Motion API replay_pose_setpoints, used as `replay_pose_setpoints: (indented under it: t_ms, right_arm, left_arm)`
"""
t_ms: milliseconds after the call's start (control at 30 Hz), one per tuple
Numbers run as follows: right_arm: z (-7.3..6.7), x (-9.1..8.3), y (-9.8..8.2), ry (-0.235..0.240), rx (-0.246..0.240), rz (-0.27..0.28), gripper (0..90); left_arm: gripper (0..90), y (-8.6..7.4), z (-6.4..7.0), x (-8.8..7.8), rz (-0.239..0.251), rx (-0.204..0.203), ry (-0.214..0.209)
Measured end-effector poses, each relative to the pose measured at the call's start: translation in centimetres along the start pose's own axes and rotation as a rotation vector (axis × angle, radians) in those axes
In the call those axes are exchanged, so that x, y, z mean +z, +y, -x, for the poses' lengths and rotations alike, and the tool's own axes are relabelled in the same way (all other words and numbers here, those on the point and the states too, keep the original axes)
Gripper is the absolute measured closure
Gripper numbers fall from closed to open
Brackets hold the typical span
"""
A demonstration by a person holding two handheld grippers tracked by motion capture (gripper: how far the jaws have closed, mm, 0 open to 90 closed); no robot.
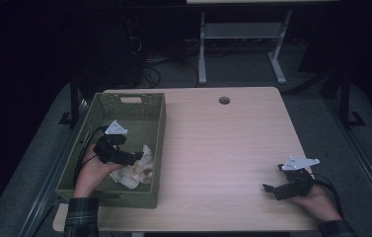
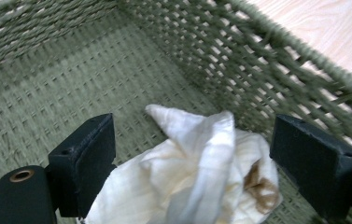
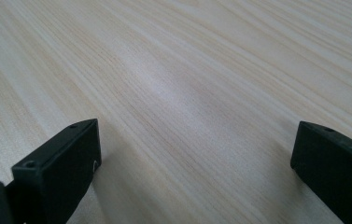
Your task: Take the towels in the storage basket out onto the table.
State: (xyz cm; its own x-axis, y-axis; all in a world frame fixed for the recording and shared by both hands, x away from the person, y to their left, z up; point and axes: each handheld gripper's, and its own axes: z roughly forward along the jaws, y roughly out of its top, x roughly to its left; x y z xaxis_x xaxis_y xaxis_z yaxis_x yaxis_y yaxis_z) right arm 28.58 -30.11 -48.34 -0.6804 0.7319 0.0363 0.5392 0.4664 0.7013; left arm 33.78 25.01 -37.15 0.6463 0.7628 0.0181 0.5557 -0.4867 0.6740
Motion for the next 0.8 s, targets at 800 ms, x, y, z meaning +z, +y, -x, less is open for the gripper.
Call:
replay_pose_setpoints:
  t_ms: [800]
  right_arm:
    - [0.0,0.0,0.0,0.001,0.000,0.001,1.3]
  left_arm:
    - [13.0,-2.7,-1.4,3.3,-0.190,-0.011,0.039]
